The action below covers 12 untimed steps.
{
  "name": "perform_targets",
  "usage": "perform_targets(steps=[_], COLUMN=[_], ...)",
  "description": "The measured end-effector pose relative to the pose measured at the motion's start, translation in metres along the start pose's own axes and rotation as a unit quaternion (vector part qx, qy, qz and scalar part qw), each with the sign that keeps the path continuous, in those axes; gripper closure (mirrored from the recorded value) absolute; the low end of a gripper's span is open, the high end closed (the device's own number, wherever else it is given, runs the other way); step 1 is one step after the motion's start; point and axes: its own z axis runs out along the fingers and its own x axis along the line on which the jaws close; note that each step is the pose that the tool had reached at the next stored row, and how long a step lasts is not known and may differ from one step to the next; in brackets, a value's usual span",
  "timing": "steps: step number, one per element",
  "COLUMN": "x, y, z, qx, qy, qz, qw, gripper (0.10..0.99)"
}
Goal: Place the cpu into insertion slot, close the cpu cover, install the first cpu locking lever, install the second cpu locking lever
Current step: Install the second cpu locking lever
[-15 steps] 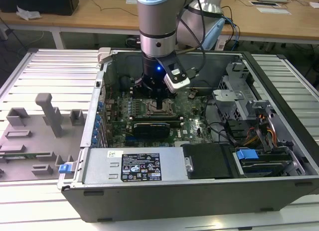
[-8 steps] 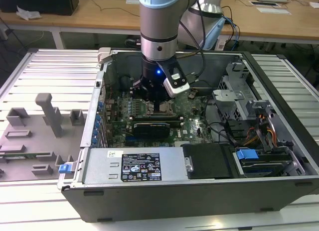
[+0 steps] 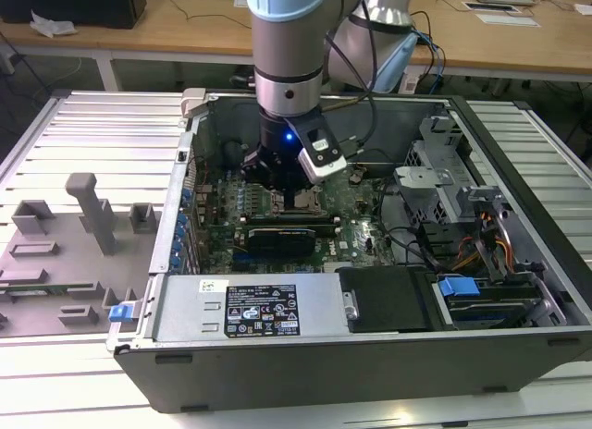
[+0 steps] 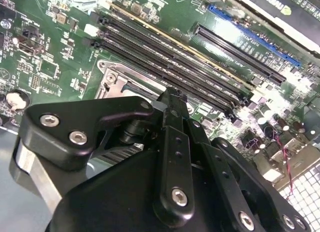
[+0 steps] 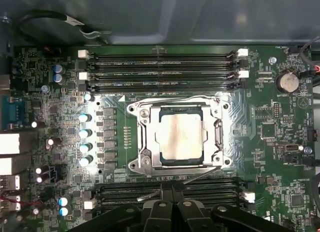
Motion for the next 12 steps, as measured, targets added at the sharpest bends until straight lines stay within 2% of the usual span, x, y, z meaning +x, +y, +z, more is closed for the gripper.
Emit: perform_targets(steps=[2, 3, 4, 5, 9, 12], x=[0.0051, 0.0059, 0.006, 0.0062, 0.0079, 0.0096], y=[-0.0024, -0.0069, -0.0106, -0.012, -0.0174, -0.0227], z=[0.0011, 0.002, 0.0025, 0.0026, 0.0033, 0.0041], qx=[-0.0042, -0.0073, -0.0119, -0.0154, -0.0351, -0.0472], qy=[-0.0046, -0.0074, -0.0085, -0.0089, -0.0118, -0.0134], qz=[0.0, 0.0, 0.001, 0.001, 0.002, 0.003], qw=[1.0, 0.9999, 0.9999, 0.9998, 0.9993, 0.9988], gripper=[0.98, 0.98, 0.98, 0.98, 0.98, 0.98])
